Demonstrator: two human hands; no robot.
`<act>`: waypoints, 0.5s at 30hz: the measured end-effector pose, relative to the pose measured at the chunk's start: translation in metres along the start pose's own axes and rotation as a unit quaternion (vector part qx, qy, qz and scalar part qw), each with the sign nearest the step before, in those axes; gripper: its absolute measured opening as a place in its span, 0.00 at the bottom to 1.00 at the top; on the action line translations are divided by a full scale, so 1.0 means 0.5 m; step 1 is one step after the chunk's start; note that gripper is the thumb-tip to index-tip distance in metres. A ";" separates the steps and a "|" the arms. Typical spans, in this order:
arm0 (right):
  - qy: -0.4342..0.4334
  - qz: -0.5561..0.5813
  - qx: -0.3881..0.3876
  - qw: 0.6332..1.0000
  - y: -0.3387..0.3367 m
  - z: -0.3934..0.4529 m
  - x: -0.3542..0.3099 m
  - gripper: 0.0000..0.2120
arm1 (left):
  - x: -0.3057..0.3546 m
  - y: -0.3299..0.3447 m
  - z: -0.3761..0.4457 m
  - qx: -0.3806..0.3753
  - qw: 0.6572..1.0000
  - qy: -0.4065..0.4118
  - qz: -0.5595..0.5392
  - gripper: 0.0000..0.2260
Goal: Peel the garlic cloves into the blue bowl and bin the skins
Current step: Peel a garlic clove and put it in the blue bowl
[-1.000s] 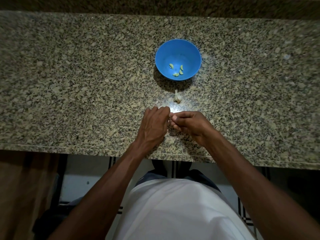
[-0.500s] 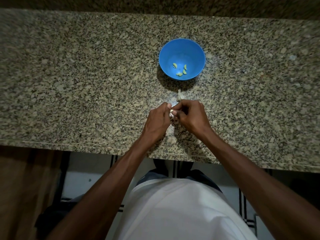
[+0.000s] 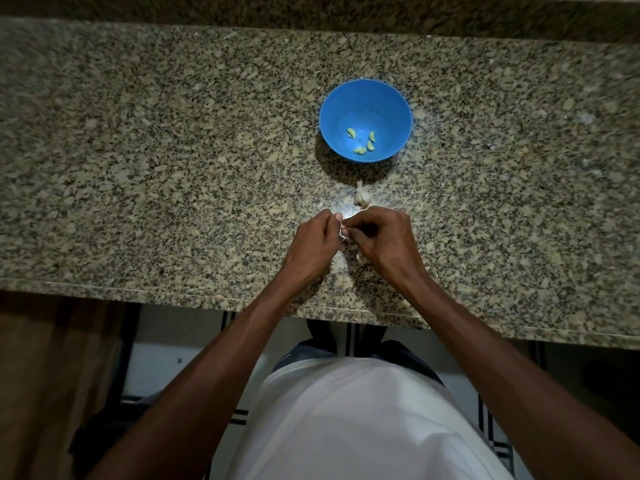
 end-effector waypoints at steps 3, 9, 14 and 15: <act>0.051 0.041 -0.010 0.998 0.003 -0.001 0.021 0.06 | 0.012 -0.006 -0.001 0.007 1.000 0.008 -0.018 0.16; 0.219 0.240 -0.053 0.944 0.014 -0.006 0.093 0.13 | -0.010 -0.025 -0.011 0.045 0.997 -0.015 -0.062 0.12; 0.255 0.323 -0.089 0.907 0.021 -0.014 0.091 0.16 | -0.042 -0.025 -0.025 0.059 0.993 -0.041 -0.094 0.05; 0.258 0.328 -0.095 0.904 0.022 -0.015 0.091 0.15 | -0.041 -0.025 -0.029 0.062 0.992 -0.042 -0.104 0.07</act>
Point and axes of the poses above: each hand's wrist, its own z-axis towards the middle knuckle, its own y-axis out of the palm, x = y × z, the point moved 8 cm from there along z, towards the middle knuckle, and after that the axes turned 9 degrees about y, right-handed, at the moved point
